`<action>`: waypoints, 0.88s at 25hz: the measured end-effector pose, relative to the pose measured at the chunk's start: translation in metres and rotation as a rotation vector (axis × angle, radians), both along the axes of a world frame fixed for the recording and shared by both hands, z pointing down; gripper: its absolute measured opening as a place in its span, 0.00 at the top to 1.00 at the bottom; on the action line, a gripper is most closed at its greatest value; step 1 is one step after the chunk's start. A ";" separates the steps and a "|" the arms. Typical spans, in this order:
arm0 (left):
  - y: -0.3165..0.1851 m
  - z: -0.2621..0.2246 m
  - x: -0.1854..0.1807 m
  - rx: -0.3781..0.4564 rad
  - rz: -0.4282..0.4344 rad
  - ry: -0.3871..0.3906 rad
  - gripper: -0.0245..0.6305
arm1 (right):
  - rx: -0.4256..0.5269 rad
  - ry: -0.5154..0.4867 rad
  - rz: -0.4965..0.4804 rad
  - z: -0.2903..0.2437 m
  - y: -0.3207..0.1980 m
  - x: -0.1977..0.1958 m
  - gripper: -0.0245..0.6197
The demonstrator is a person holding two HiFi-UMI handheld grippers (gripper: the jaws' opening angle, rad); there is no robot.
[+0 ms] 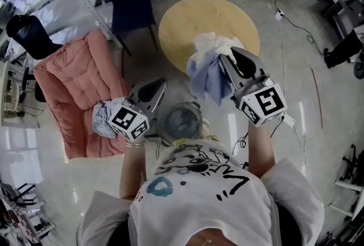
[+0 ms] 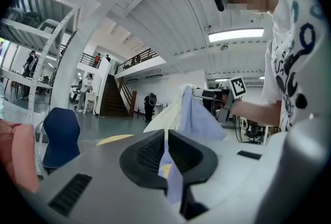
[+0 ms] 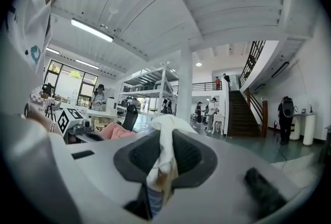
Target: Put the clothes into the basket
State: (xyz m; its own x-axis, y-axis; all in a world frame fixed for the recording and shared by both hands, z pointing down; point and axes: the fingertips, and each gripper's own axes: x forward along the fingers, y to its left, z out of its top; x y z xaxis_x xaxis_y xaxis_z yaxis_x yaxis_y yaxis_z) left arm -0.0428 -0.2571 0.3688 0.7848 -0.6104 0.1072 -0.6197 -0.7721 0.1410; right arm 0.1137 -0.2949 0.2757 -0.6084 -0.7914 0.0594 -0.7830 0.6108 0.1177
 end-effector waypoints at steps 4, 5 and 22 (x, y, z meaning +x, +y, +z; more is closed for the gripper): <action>0.022 -0.004 -0.015 0.017 0.008 0.012 0.92 | 0.012 -0.008 -0.003 -0.007 0.021 -0.015 0.84; 0.027 -0.005 -0.018 0.017 0.011 0.011 0.93 | 0.012 -0.013 -0.001 -0.009 0.026 -0.018 0.84; 0.115 0.003 -0.083 -0.045 0.016 0.049 0.93 | 0.005 -0.027 -0.037 -0.012 0.115 -0.089 0.84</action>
State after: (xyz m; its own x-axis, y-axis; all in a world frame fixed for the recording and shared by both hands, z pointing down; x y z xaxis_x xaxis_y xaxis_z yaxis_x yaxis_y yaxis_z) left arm -0.1255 -0.1423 0.3720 0.7992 -0.5934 0.0958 -0.5992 -0.7737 0.2059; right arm 0.0250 -0.1799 0.2632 -0.6389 -0.7683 0.0387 -0.7625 0.6392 0.0998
